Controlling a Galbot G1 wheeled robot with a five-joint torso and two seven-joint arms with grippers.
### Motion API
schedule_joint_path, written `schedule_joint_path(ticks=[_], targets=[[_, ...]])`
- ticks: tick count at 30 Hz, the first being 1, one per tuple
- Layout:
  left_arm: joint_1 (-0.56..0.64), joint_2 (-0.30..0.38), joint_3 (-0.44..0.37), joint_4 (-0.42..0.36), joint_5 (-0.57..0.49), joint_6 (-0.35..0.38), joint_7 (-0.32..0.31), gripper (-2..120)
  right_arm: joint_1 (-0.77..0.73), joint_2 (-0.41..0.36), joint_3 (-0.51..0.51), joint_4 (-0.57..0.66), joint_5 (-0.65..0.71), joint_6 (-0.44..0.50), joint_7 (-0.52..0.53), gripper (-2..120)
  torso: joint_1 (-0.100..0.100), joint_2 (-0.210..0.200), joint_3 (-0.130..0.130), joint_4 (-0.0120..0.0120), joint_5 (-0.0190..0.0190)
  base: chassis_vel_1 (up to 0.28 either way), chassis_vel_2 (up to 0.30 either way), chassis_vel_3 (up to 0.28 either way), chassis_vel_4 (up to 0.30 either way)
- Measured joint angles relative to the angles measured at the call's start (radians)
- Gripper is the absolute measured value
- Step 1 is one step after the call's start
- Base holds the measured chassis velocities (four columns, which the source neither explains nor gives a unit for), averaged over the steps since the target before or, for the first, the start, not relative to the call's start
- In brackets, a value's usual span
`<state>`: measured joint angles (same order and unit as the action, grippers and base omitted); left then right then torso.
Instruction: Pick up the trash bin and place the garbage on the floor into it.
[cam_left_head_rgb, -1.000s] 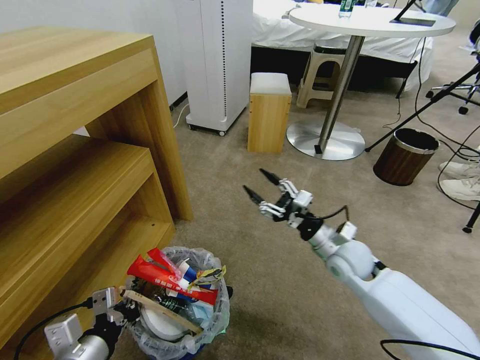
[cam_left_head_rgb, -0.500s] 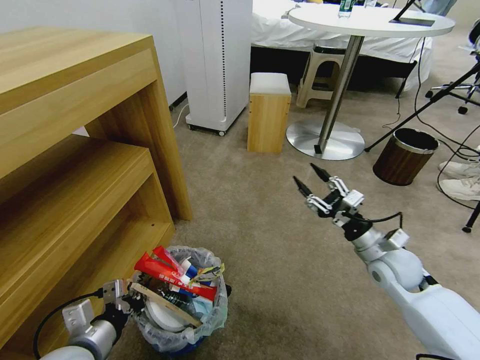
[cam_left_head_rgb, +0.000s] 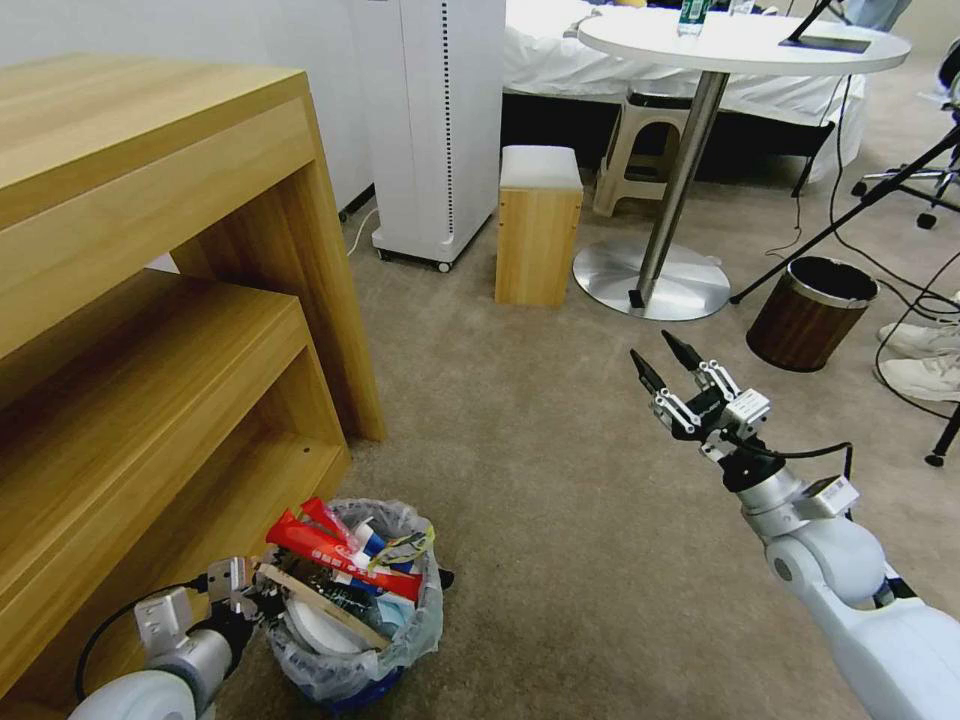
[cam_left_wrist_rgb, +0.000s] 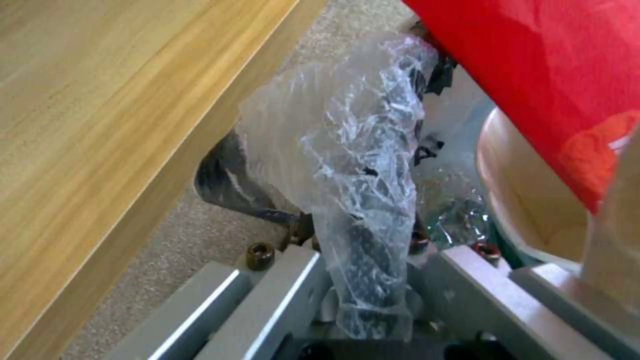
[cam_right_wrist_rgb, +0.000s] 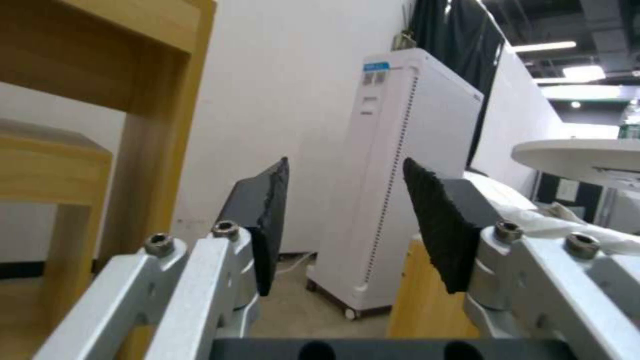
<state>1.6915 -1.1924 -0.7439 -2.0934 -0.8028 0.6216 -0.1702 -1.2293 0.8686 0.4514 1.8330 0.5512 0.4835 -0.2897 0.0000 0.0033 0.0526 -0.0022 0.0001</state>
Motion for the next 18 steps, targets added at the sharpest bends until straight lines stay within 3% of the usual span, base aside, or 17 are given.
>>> schedule_joint_path(ticks=[9, 15, 18], targets=[[-0.037, 0.013, 0.002, 0.025, -0.016, -0.006, -0.014, 1, -0.004, 0.014, 0.028, -0.016, -0.05, -0.016, 0.047, 43, 0.0, 0.0, 0.0, -0.0002, -0.0005, 0.0, 0.0, 0.0, 0.0], [-0.052, 0.018, 0.007, 0.03, -0.023, -0.01, -0.025, 3, -0.024, 0.023, 0.038, -0.017, -0.065, -0.021, 0.061, 64, 0.0, 0.0, 0.0, -0.0003, -0.0003, 0.0, 0.0, 0.0, 0.0], [-0.056, 0.018, 0.013, 0.033, -0.023, -0.014, -0.028, 17, -0.035, 0.028, 0.041, -0.017, -0.069, -0.022, 0.065, 76, 0.0, 0.0, 0.0, -0.0002, 0.0, 0.0, 0.0, 0.0, 0.0]])
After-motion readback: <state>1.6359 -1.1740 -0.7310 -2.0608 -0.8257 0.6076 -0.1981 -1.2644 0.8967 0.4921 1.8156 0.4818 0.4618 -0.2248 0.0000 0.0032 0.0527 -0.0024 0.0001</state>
